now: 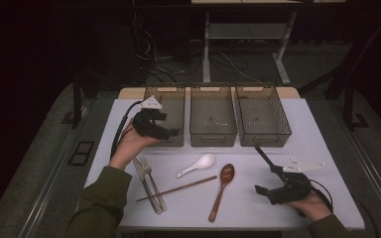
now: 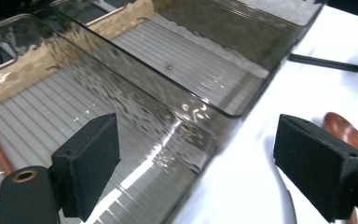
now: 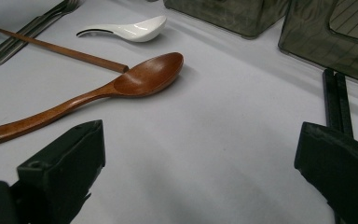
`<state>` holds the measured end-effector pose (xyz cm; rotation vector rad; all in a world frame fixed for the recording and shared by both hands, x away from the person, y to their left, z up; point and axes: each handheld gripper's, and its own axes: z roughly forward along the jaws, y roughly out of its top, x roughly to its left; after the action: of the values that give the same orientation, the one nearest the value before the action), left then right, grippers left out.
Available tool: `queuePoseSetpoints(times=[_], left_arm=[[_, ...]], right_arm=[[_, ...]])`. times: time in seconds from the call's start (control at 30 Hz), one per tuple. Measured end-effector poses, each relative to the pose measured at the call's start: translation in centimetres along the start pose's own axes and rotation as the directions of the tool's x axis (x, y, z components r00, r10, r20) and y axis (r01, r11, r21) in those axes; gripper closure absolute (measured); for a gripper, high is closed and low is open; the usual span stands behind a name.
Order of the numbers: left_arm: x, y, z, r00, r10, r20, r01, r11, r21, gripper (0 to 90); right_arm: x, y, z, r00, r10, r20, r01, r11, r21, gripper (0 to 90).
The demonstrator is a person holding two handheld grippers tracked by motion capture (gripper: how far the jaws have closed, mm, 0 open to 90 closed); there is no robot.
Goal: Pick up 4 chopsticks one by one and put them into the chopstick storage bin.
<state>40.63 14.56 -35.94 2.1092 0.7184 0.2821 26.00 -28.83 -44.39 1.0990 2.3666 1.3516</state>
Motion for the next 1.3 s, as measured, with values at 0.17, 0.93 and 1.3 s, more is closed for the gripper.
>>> queuePoseSetpoints(times=[0.17,0.93,1.3], left_arm=[[-1.1,-0.7,-0.4,0.9998,0.008,0.019,-0.008,1.0,-0.001,11.2],[-6.9,-5.0,-1.1,0.9944,0.051,0.092,-0.051,0.9987,-0.003,0.0],[-8.2,-7.9,-1.1,0.9923,0.051,0.113,-0.056,0.9978,0.035,2.4]], right_arm=[[0.0,0.0,0.0,1.0,0.0,0.002,0.0,1.0,-0.003,1.6],[0.0,0.0,0.0,1.0,0.004,0.002,-0.004,1.0,-0.02,1.6],[0.1,-0.1,0.0,1.0,0.003,0.006,-0.003,1.0,-0.023,1.6]])
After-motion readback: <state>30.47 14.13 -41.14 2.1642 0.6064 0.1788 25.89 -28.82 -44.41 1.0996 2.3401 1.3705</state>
